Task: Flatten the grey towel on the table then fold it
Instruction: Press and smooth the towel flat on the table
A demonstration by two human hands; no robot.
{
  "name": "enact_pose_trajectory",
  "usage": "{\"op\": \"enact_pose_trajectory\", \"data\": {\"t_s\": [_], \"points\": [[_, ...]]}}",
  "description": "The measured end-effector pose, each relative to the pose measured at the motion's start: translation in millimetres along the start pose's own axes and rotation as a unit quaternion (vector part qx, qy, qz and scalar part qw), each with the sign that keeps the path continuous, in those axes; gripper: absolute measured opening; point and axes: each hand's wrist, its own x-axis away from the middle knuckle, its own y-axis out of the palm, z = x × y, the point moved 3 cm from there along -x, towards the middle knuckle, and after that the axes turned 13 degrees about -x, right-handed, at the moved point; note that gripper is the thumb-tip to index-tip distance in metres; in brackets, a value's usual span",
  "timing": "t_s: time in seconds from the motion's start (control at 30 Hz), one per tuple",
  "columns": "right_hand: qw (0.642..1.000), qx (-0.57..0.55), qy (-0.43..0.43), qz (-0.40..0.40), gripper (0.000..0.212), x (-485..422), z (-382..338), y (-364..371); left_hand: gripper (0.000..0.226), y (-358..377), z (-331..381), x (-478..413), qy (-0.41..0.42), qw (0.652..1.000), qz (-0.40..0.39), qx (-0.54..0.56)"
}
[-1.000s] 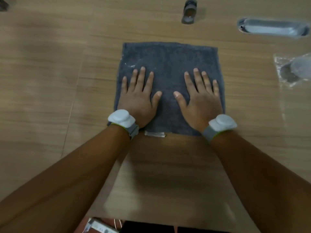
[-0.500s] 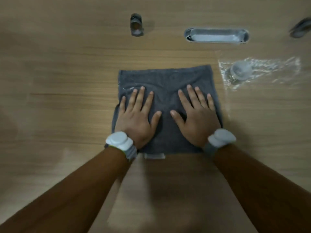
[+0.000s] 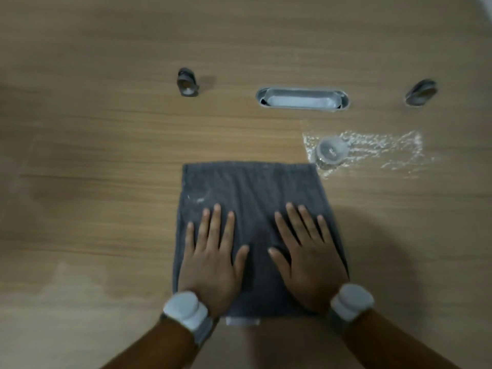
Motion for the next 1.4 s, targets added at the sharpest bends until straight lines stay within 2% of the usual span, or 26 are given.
{"op": "enact_pose_trajectory", "data": {"t_s": [0.1,0.23,0.4,0.57,0.67,0.77,0.9,1.03,1.23,1.4], "points": [[1.0,-0.007,0.004,-0.006,0.07,7,4,-4,0.072,0,8,5,-0.01,1.0,-0.012,-0.01],[1.0,-0.015,0.004,0.009,0.071,-13,-2,-3,0.072,-8,-2,-14,0.017,1.0,-0.001,-0.004],[0.999,-0.021,0.015,0.036,0.071,-91,-11,-8,0.073,-20,-35,-88,0.002,1.0,0.011,0.009],[0.993,-0.043,0.098,0.044,0.076,-194,12,-27,0.075,-34,-55,-184,-0.016,0.999,0.024,0.025],[0.988,-0.031,0.136,0.059,0.077,-225,19,-25,0.074,-34,-56,-219,-0.011,0.999,0.023,0.038],[0.985,-0.04,0.158,0.055,0.077,-218,15,-25,0.072,-36,-49,-211,-0.007,0.999,0.024,0.033],[0.979,-0.009,0.169,0.114,0.073,-170,-13,-17,0.071,-33,-51,-169,0.022,0.998,0.005,0.052],[0.981,-0.002,0.17,0.098,0.074,-142,-20,-7,0.071,-25,-50,-147,0.029,0.999,0.019,0.04],[0.977,-0.001,0.183,0.106,0.077,-192,-5,-20,0.071,-34,-50,-197,0.041,0.998,0.038,0.044],[0.976,-0.011,0.196,0.097,0.08,-258,20,-30,0.07,-42,-49,-258,0.008,0.999,0.029,0.036]]}}
